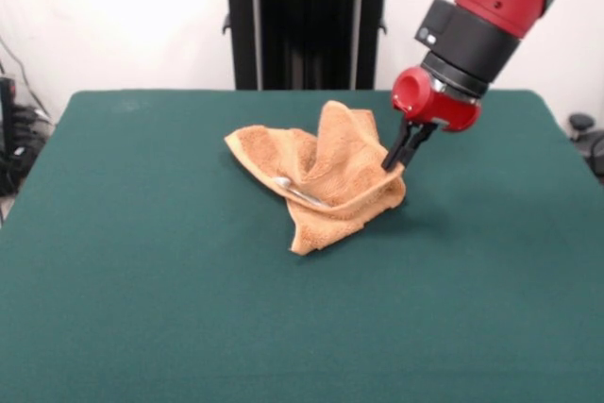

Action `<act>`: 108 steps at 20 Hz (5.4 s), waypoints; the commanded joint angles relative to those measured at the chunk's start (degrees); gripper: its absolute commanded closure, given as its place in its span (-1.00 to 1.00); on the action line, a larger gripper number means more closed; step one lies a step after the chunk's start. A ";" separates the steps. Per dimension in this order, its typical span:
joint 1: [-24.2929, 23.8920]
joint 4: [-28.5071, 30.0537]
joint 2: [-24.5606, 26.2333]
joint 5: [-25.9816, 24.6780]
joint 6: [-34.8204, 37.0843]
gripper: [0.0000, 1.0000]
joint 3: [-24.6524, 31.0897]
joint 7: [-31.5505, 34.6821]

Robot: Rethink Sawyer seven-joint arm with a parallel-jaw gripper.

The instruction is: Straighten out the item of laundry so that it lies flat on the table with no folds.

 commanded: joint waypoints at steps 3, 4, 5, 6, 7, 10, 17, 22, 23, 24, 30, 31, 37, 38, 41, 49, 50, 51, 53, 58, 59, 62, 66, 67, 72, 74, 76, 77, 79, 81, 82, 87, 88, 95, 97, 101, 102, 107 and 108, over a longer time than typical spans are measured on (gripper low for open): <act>0.43 0.73 -0.93 -1.47 0.35 1.00 7.86 6.48; -0.25 1.65 -2.22 -1.74 -2.13 1.00 8.90 6.41; -1.75 3.58 -4.59 -2.25 -6.53 1.00 11.04 6.46; -2.43 4.33 -5.66 -2.47 -8.26 1.00 11.97 6.64; -3.52 5.79 -7.68 -2.58 -10.60 1.00 13.34 7.21; -5.68 8.08 -10.90 -2.70 -14.23 1.00 15.92 8.87; -8.40 10.56 -9.34 -3.07 -30.24 1.00 18.67 15.21; -8.81 10.58 -8.08 -0.97 -31.77 1.00 19.53 15.10; -8.93 10.56 -7.91 -0.87 -31.80 1.00 19.71 14.69; -8.94 10.75 -7.76 -0.74 -31.97 1.00 19.81 14.50; -9.29 10.66 -7.62 -0.65 -30.02 1.00 20.34 12.76; -9.41 10.65 -7.70 -0.66 -30.19 1.00 20.55 12.74; -8.80 9.78 -7.88 -0.06 -29.38 1.00 20.61 12.03; -8.25 9.38 -7.39 0.41 -29.01 1.00 20.03 11.83; -5.80 7.48 -5.20 2.41 -27.95 1.00 17.54 11.21; -1.53 4.25 -1.66 7.44 -27.72 1.00 14.72 10.95; -1.10 3.93 -1.25 8.06 -27.67 1.00 14.43 10.89; -0.24 3.28 -0.39 9.14 -27.38 1.00 13.82 10.87; 0.91 2.24 0.94 10.85 -27.01 1.00 12.97 10.79; 3.18 -0.43 4.15 14.50 -26.85 1.00 11.78 10.17; 3.46 -0.51 4.16 14.66 -27.29 1.00 11.93 10.08; 3.78 0.15 2.79 14.16 -27.73 1.00 12.59 10.03; 3.71 0.91 1.49 12.58 -28.10 1.00 14.26 9.81; 3.18 0.94 1.02 11.05 -28.21 1.00 15.47 9.24; 0.48 2.48 -2.06 3.70 -29.93 1.00 20.28 7.40; -0.55 3.28 -3.86 1.13 -29.99 1.00 22.08 7.38; -1.14 3.72 -5.18 -0.54 -29.61 1.00 23.39 7.53; -1.47 3.89 -5.64 -1.65 -29.69 1.00 24.21 7.58; -2.06 4.02 -6.08 -3.25 -29.87 1.00 25.74 7.92; -2.18 3.77 -6.17 -4.14 -30.18 1.00 26.82 8.36; -2.05 3.62 -6.18 -4.18 -30.18 1.00 26.98 8.59; -2.56 2.37 -5.94 -7.33 -24.65 1.00 29.26 5.08; -2.99 2.20 -5.77 -7.99 -22.58 1.00 29.96 3.82; -3.92 -0.36 -3.14 -13.26 -16.73 1.00 31.40 -1.18; -5.10 -0.56 -2.74 -15.71 -15.46 1.00 32.92 -2.31; -6.31 -1.03 -2.34 -19.10 -13.88 1.00 34.53 -2.81; -6.71 -0.97 -2.41 -19.92 -13.67 1.00 35.06 -2.76; -11.49 1.17 -4.38 -24.77 -11.32 1.00 41.88 -4.53; -12.05 1.46 -4.61 -25.41 -10.84 1.00 42.64 -4.67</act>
